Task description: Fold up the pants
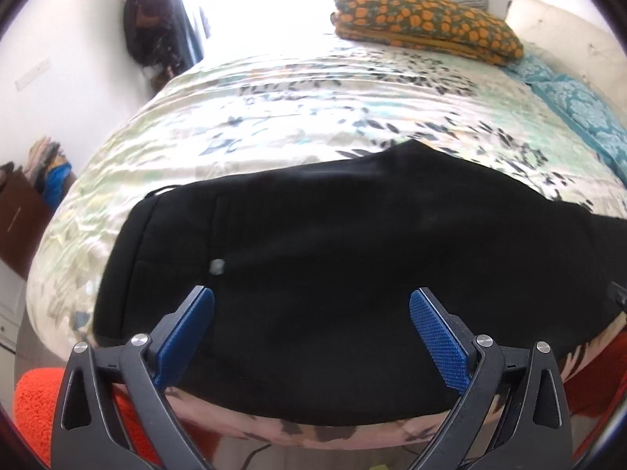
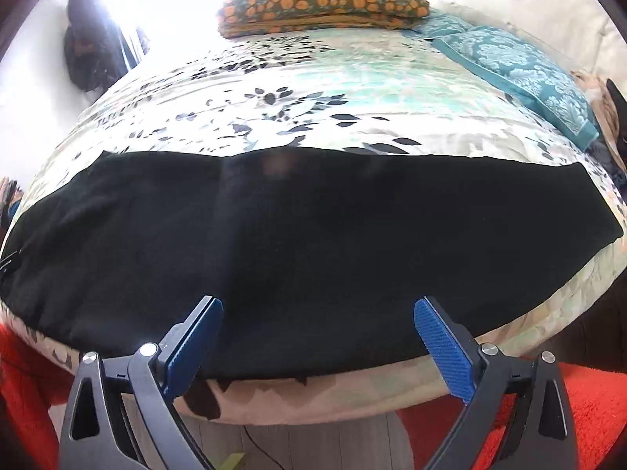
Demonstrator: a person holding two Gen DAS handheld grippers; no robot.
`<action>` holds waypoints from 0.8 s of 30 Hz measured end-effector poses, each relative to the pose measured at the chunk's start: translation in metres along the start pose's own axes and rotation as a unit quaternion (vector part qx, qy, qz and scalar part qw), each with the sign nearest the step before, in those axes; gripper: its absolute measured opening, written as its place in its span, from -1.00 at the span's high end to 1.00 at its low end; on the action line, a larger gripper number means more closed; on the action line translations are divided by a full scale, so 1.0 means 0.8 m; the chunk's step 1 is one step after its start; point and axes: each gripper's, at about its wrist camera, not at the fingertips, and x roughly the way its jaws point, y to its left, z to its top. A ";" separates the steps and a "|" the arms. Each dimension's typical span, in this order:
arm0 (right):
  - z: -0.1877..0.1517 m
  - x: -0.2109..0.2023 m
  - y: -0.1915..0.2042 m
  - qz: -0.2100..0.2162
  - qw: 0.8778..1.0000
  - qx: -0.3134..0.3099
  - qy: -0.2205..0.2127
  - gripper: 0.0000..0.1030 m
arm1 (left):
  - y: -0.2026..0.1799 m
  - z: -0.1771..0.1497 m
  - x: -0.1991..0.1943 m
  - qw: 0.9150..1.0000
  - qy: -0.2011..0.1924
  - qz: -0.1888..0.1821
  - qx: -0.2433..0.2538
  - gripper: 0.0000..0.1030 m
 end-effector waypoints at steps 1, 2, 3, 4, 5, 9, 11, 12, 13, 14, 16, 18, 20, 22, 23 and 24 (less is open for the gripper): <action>0.003 0.010 -0.003 -0.005 1.000 0.005 0.009 -0.90 | -0.013 -0.003 0.004 1.000 0.008 -0.006 0.018 -0.95; 0.003 0.022 -0.005 -0.009 0.999 0.006 0.030 -0.90 | -0.027 -0.007 0.011 0.999 0.020 -0.007 0.038 -0.95; 0.001 0.032 -0.008 -0.010 0.999 0.005 0.047 -0.91 | -0.037 -0.013 0.019 0.998 0.035 -0.004 0.053 -0.95; 0.001 0.033 -0.008 -0.009 0.999 0.006 0.041 -0.92 | -0.044 -0.018 0.028 0.997 0.050 0.002 0.063 -0.95; 0.003 0.030 -0.009 -0.007 0.999 0.010 0.035 -0.91 | -0.046 -0.024 0.035 0.996 0.062 0.005 0.065 -0.95; 0.021 0.006 -0.038 0.045 0.997 0.063 -0.003 -0.91 | -0.034 -0.021 0.036 0.997 0.064 -0.002 0.044 -0.98; 0.036 -0.014 -0.076 0.080 0.989 0.119 -0.032 -0.91 | -0.033 -0.020 0.034 0.997 0.062 0.003 0.042 -0.98; 0.045 -0.025 -0.104 0.100 0.982 0.151 -0.048 -0.91 | -0.033 -0.020 0.036 0.997 0.062 0.003 0.042 -0.98; 0.052 -0.035 -0.132 0.119 0.974 0.182 -0.065 -0.91 | -0.034 -0.020 0.036 0.997 0.062 0.004 0.043 -0.98; 0.058 -0.045 -0.167 0.138 0.963 0.215 -0.082 -0.91 | -0.036 -0.020 0.036 0.997 0.061 0.006 0.044 -0.98; 0.064 -0.057 -0.246 0.175 0.939 0.279 -0.101 -0.91 | -0.039 -0.022 0.035 0.997 0.061 0.007 0.046 -0.98; 0.057 -0.067 -0.330 0.182 0.914 0.345 -0.110 -0.91 | -0.043 -0.023 0.037 0.997 0.061 0.006 0.049 -0.98; 0.037 -0.072 -0.410 0.172 0.888 0.411 -0.116 -0.91 | -0.045 -0.023 0.039 0.997 0.058 0.006 0.051 -0.98; 0.012 -0.075 -0.475 0.150 0.866 0.461 -0.123 -0.92 | -0.046 -0.023 0.039 0.997 0.057 0.006 0.049 -0.98; -0.001 -0.069 -0.499 0.155 0.855 0.481 -0.120 -0.92 | -0.046 -0.023 0.039 0.997 0.057 0.006 0.048 -0.98; -0.010 -0.061 -0.522 0.170 0.842 0.499 -0.113 -0.92 | -0.046 -0.022 0.040 0.997 0.058 0.006 0.046 -0.98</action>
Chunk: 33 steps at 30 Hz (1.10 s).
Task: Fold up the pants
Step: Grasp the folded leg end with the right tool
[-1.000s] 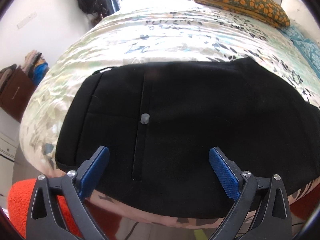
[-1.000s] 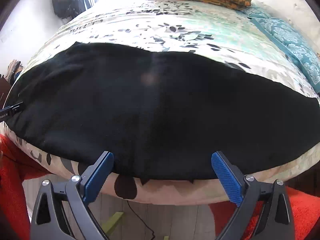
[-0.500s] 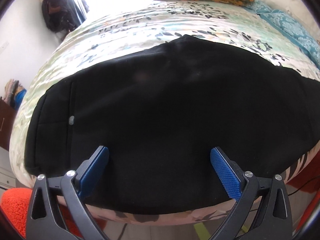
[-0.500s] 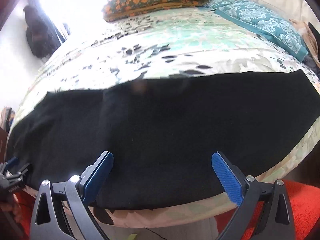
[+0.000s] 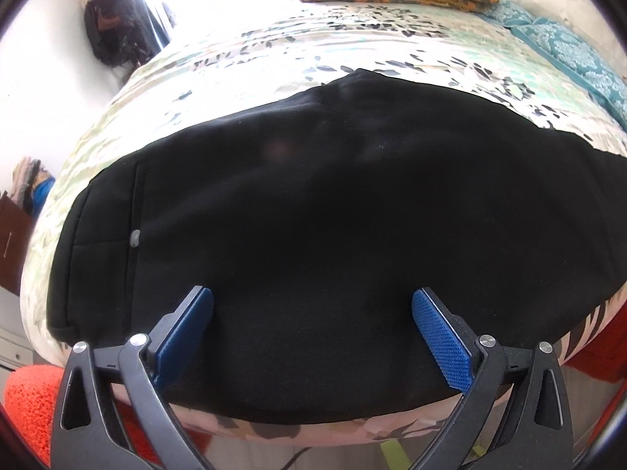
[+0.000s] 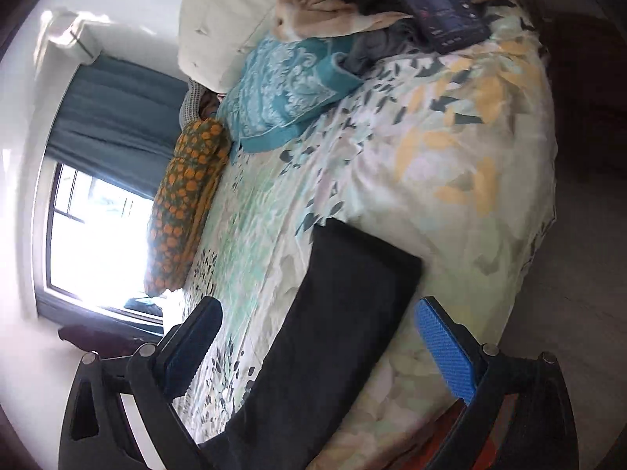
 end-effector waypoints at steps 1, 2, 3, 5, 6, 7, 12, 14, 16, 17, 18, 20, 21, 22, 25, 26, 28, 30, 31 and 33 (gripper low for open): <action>0.006 0.003 -0.020 0.012 1.000 0.025 0.009 -0.92 | 0.000 0.001 0.000 1.000 0.000 0.000 -0.002 -0.98; 0.011 0.007 -0.036 0.030 0.998 0.046 0.018 -0.92 | -0.001 0.001 0.001 1.000 0.001 0.000 -0.003 -0.98; 0.014 0.012 -0.048 0.048 0.996 0.063 0.027 -0.92 | 0.000 0.002 0.000 1.000 0.001 0.000 -0.003 -0.98; 0.018 0.022 -0.059 0.073 0.994 0.071 0.042 -0.91 | -0.002 0.003 0.001 1.000 0.001 0.000 -0.002 -0.98; 0.020 0.029 -0.055 0.080 0.994 0.057 0.052 -0.91 | -0.002 0.004 0.002 1.000 0.001 0.000 -0.001 -0.98; 0.021 0.037 -0.046 0.080 0.994 0.032 0.060 -0.90 | -0.002 0.004 0.002 1.000 0.001 0.000 -0.001 -0.98; 0.022 0.073 -0.048 0.049 0.995 0.007 0.084 -0.80 | -0.004 0.004 0.003 1.000 0.000 0.006 -0.007 -0.98; 0.024 0.077 -0.050 0.060 0.995 0.001 0.077 -0.80 | -0.004 0.004 0.004 1.000 0.000 0.007 -0.006 -0.99; 0.028 0.079 -0.050 0.065 0.995 -0.014 0.070 -0.80 | -0.005 0.004 0.004 1.000 -0.001 0.007 -0.004 -0.99; 0.031 0.081 -0.049 0.069 0.995 -0.019 0.066 -0.76 | -0.005 0.005 0.004 1.000 -0.001 0.008 -0.003 -0.99; 0.033 0.082 -0.050 0.071 0.995 -0.024 0.065 -0.74 | -0.006 0.005 0.005 1.000 -0.001 0.009 -0.003 -0.99; 0.037 0.087 -0.053 0.065 0.995 -0.036 0.066 -0.54 | -0.007 0.007 0.005 1.000 0.000 0.010 -0.004 -0.99; 0.038 0.088 -0.054 0.063 0.995 -0.041 0.067 -0.49 | -0.008 0.008 0.004 1.000 0.002 0.012 -0.005 -0.99; 0.039 0.089 -0.054 0.059 0.995 -0.050 0.070 -0.26 | -0.010 0.009 0.003 1.000 0.003 0.014 -0.005 -0.97; 0.043 0.091 -0.058 0.020 0.993 -0.080 0.090 0.45 | -0.028 0.013 -0.012 1.000 0.007 -0.002 -0.002 -0.94; 0.045 0.091 -0.060 0.020 0.991 -0.086 0.099 0.48 | -0.042 0.016 -0.024 1.000 0.000 -0.027 0.004 -0.94; 0.047 0.089 -0.056 0.016 0.988 -0.104 0.110 0.50 | -0.082 0.026 -0.048 0.996 -0.015 -0.085 0.031 -0.94; 0.048 0.088 -0.048 0.003 0.986 -0.122 0.118 0.51 | -0.139 0.039 -0.070 0.985 -0.020 -0.160 0.067 -0.94; 0.049 0.089 -0.046 -0.004 0.984 -0.127 0.121 0.51 | -0.169 0.046 -0.077 0.976 -0.017 -0.200 0.084 -0.94; 0.050 0.092 -0.041 -0.017 0.982 -0.137 0.126 0.51 | -0.236 0.062 -0.087 0.956 -0.009 -0.272 0.107 -0.94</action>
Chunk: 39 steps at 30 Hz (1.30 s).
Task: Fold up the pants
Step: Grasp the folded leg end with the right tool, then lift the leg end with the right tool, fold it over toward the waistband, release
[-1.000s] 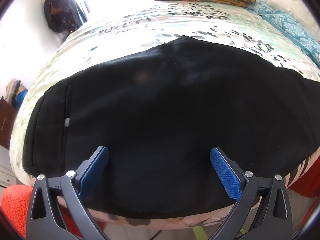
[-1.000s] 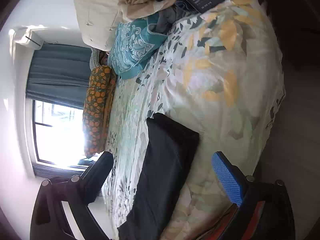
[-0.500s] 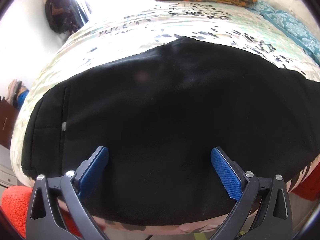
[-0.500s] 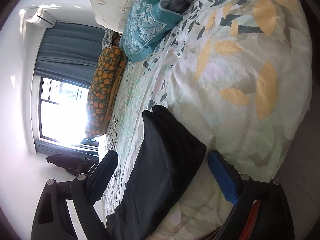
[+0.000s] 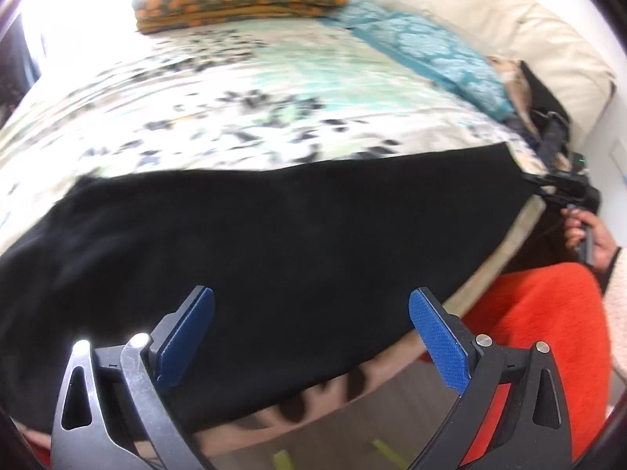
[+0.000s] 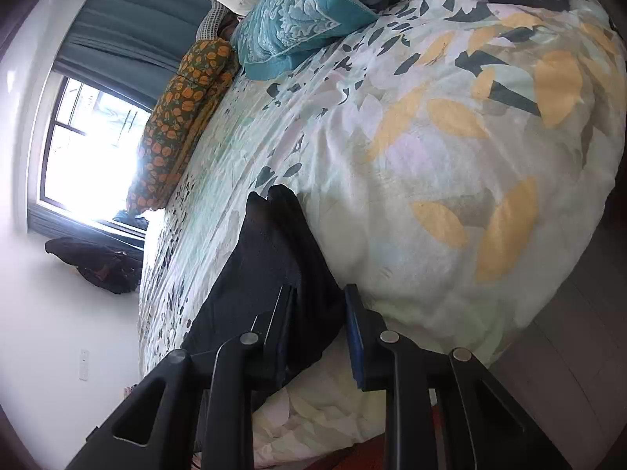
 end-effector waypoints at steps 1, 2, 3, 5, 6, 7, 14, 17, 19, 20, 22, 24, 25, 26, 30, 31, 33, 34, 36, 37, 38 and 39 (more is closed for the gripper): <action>0.001 0.001 0.002 -0.006 1.000 -0.003 0.001 0.51 | -0.024 0.014 0.014 1.000 0.002 -0.029 0.004 -0.94; 0.002 0.001 0.003 -0.009 1.000 -0.003 0.002 0.51 | -0.047 0.030 0.028 0.999 0.001 -0.048 0.005 -0.94; 0.002 0.002 0.003 -0.010 1.000 -0.001 0.003 0.51 | -0.068 0.045 0.043 0.998 0.000 -0.064 0.007 -0.94; 0.001 0.001 0.003 -0.011 1.000 0.001 0.002 0.51 | -0.102 0.068 0.079 0.997 0.012 -0.076 0.011 -0.94; 0.001 0.000 0.004 -0.011 1.000 0.002 0.002 0.51 | -0.112 0.074 0.102 0.997 0.027 -0.066 0.007 -0.93; 0.001 -0.001 0.005 -0.010 1.000 0.002 0.001 0.51 | -0.115 0.077 0.122 0.998 0.042 -0.053 0.002 -0.82; -0.002 -0.018 0.019 0.019 1.000 -0.006 -0.006 0.54 | -0.147 0.055 0.184 0.990 0.072 0.060 0.106 -0.70; -0.005 -0.029 0.027 0.047 0.999 -0.002 -0.013 0.56 | -0.123 0.063 0.170 0.994 0.081 0.045 0.050 -0.70; -0.011 -0.038 0.040 0.074 0.997 -0.002 -0.017 0.58 | -0.097 0.064 0.145 0.997 0.074 0.021 0.009 -0.70; -0.015 -0.042 0.049 0.088 0.996 -0.002 -0.019 0.58 | -0.086 0.064 0.134 0.998 0.069 0.010 -0.007 -0.70; -0.024 -0.049 0.072 0.116 0.993 -0.002 -0.022 0.59 | -0.053 0.060 0.103 0.998 0.056 0.005 -0.031 -0.70; -0.039 -0.052 0.101 0.149 0.989 0.000 -0.021 0.60 | -0.020 0.056 0.075 0.998 0.044 0.009 -0.048 -0.70; -0.049 -0.052 0.119 0.164 0.986 -0.002 -0.018 0.60 | -0.004 0.053 0.061 0.998 0.038 0.013 -0.056 -0.70; -0.061 -0.050 0.138 0.176 0.984 -0.005 -0.013 0.60 | 0.013 0.048 0.047 0.997 0.031 0.017 -0.065 -0.70; -0.129 -0.017 0.218 0.230 0.973 0.004 0.020 0.60 | 0.085 0.018 -0.008 0.992 0.012 0.035 -0.122 -0.70; -0.151 -0.004 0.238 0.241 0.970 0.007 0.031 0.60 | 0.102 0.008 -0.019 0.990 0.009 0.041 -0.134 -0.70; -0.197 0.027 0.276 0.250 0.967 0.008 0.052 0.60 | 0.128 -0.011 -0.037 0.987 0.001 0.053 -0.149 -0.70; -0.222 0.045 0.294 0.252 0.966 0.010 0.065 0.60 | 0.139 -0.023 -0.043 0.986 -0.002 0.058 -0.155 -0.70; -0.271 0.085 0.324 0.252 0.963 0.022 0.095 0.60 | 0.161 -0.043 -0.054 0.983 -0.009 0.066 -0.170 -0.70; -0.297 0.106 0.338 0.247 0.962 0.027 0.113 0.60 | 0.170 -0.055 -0.059 0.981 -0.013 0.069 -0.179 -0.70; -0.319 0.124 0.352 0.241 0.962 0.024 0.128 0.60 | 0.183 -0.065 -0.063 0.979 -0.016 0.072 -0.191 -0.70; -0.342 0.141 0.366 0.235 0.961 0.017 0.142 0.60 | 0.194 -0.075 -0.065 0.976 -0.019 0.074 -0.204 -0.70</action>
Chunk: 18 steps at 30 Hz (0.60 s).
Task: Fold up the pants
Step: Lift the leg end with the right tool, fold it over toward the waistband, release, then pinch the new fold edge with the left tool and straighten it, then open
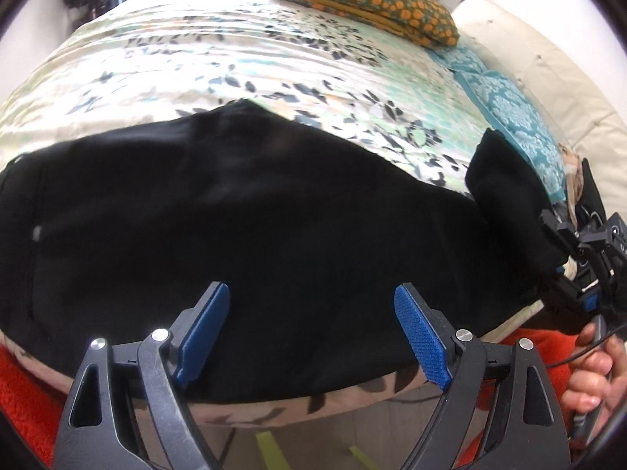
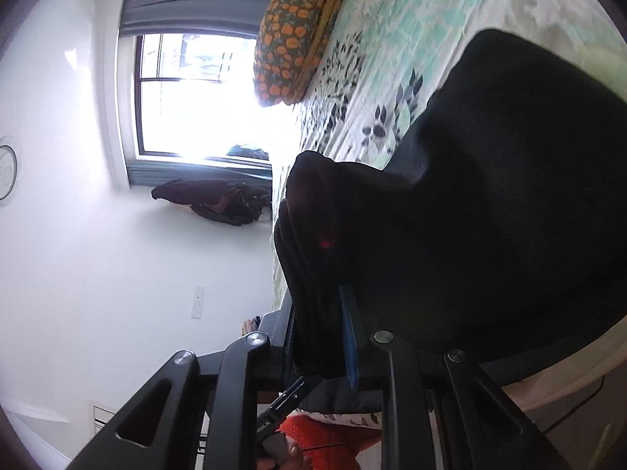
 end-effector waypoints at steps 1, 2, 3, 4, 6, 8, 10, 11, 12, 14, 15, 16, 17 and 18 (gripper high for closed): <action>-0.016 0.024 0.004 -0.007 1.000 -0.007 0.016 0.60 | 0.012 -0.004 0.000 1.000 -0.001 0.001 -0.014 -0.70; -0.030 0.045 0.009 -0.019 0.999 -0.020 0.030 0.60 | 0.025 -0.008 -0.001 1.000 -0.003 0.001 -0.028 -0.70; -0.042 0.064 0.015 -0.034 0.998 -0.037 0.043 0.60 | 0.034 -0.011 -0.001 0.999 -0.004 0.001 -0.038 -0.70; -0.052 0.081 0.020 -0.047 0.996 -0.053 0.054 0.60 | 0.043 -0.013 -0.003 0.999 -0.006 0.001 -0.046 -0.70; -0.071 0.109 0.027 -0.071 0.992 -0.082 0.069 0.60 | 0.054 -0.013 -0.005 0.998 -0.012 0.000 -0.054 -0.70; -0.085 0.127 0.029 -0.097 0.987 -0.107 0.073 0.60 | 0.060 -0.010 -0.010 0.998 -0.021 -0.001 -0.060 -0.70; -0.097 0.144 0.029 -0.119 0.982 -0.129 0.075 0.59 | 0.064 -0.006 -0.014 0.997 -0.030 -0.004 -0.064 -0.70; -0.104 0.151 0.028 -0.133 0.978 -0.142 0.075 0.59 | 0.065 -0.005 -0.014 0.997 -0.034 -0.006 -0.066 -0.70; -0.106 0.158 0.028 -0.142 0.975 -0.153 0.077 0.59 | 0.066 -0.003 -0.014 0.997 -0.035 -0.007 -0.067 -0.70; -0.114 0.167 0.027 -0.167 0.964 -0.188 0.087 0.41 | 0.070 -0.003 -0.016 0.997 -0.035 -0.010 -0.074 -0.70; -0.119 0.170 0.032 -0.186 0.955 -0.211 0.095 0.28 | 0.070 -0.002 -0.017 0.996 -0.035 -0.012 -0.077 -0.70; -0.121 0.167 0.035 -0.189 0.949 -0.228 0.111 -0.12 | 0.070 -0.002 -0.019 0.996 -0.037 -0.015 -0.079 -0.70; -0.123 0.161 0.040 -0.179 0.946 -0.239 0.130 -0.47 | 0.068 -0.002 -0.022 0.996 -0.039 -0.019 -0.079 -0.70; -0.132 0.152 0.047 -0.176 0.940 -0.253 0.147 -0.57 | 0.063 -0.001 -0.026 0.996 -0.042 -0.024 -0.073 -0.70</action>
